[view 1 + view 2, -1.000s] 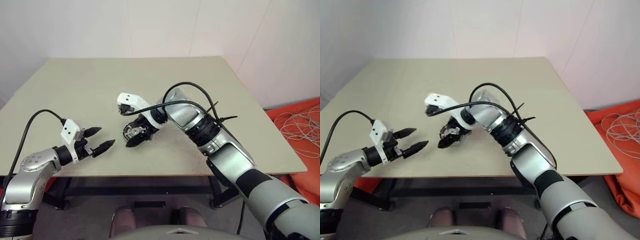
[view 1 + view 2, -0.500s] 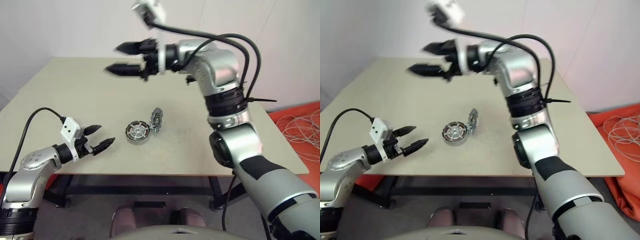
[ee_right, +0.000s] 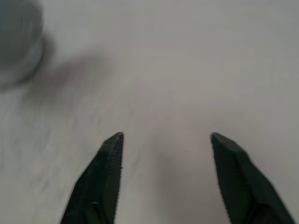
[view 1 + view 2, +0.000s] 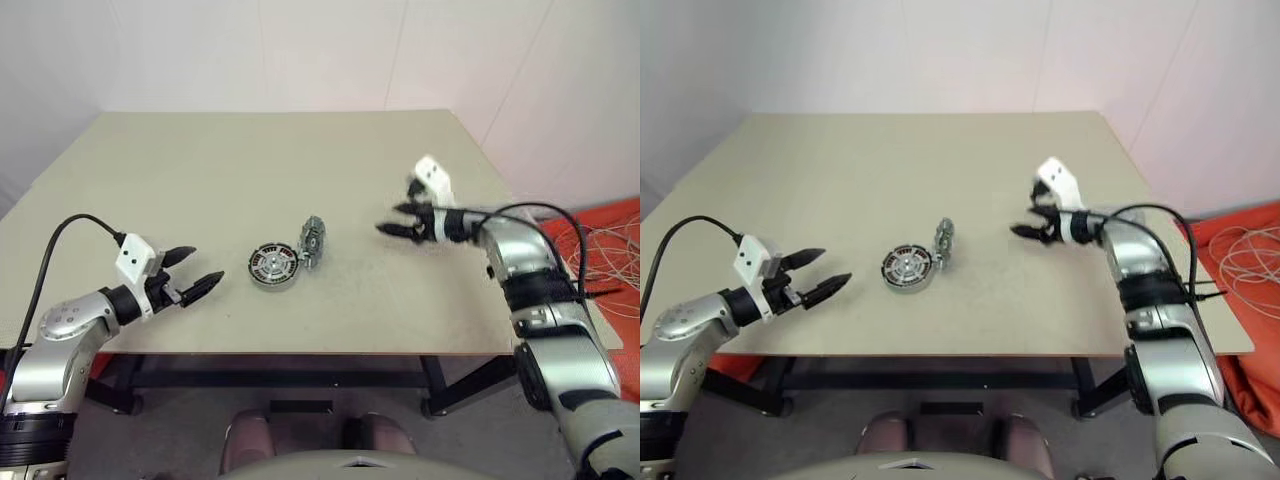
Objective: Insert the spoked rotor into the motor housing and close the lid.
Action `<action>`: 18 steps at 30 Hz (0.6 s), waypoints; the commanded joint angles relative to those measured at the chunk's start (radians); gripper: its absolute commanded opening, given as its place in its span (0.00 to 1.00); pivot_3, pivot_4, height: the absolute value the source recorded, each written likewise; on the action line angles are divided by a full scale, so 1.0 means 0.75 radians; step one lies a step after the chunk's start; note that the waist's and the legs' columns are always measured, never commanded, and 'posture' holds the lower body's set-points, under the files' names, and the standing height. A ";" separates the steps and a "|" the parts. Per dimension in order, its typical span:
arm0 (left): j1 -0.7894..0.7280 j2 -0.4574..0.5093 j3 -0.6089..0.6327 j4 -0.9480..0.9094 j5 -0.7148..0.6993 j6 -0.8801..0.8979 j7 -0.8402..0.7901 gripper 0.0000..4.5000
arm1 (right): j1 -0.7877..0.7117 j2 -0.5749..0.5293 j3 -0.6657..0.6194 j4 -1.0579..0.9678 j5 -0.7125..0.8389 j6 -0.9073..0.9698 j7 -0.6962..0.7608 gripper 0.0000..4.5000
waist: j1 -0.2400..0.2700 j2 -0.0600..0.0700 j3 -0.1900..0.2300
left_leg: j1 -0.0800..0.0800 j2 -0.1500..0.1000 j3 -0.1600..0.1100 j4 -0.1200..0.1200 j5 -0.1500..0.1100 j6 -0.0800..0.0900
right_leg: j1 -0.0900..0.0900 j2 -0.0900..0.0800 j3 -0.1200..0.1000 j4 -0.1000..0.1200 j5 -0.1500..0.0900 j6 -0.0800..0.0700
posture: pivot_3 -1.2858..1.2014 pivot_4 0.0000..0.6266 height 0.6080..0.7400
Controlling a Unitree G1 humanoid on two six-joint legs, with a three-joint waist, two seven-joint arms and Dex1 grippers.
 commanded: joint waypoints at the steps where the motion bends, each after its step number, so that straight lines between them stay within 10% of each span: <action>1: -0.020 0.017 0.033 0.001 0.004 -0.037 -0.005 1.00 | 0.067 -0.016 0.064 -0.194 0.022 0.008 0.089 0.48 | 0.000 0.000 0.000 | 0.001 0.000 0.000 0.001 0.000 0.000 | 0.000 0.000 0.000 0.000 -0.003 0.005 | 0.52 0.00 1.00; 7: -0.020 0.010 0.037 0.009 -0.001 -0.015 0.016 1.00 | 0.093 0.108 0.109 -0.335 0.071 0.095 0.067 0.01 | 0.001 0.000 0.000 | 0.008 0.000 0.001 0.002 0.001 -0.001 | 0.005 0.000 0.000 0.000 -0.004 0.007 | 0.52 0.00 1.00; 18: -0.021 0.004 0.033 0.005 -0.002 -0.012 0.029 1.00 | -0.084 0.336 0.098 -0.215 0.075 0.030 -0.068 0.01 | 0.001 -0.001 0.000 | 0.015 0.000 0.000 0.003 0.001 -0.001 | 0.009 -0.001 0.000 0.000 -0.004 0.007 | 0.52 0.00 1.00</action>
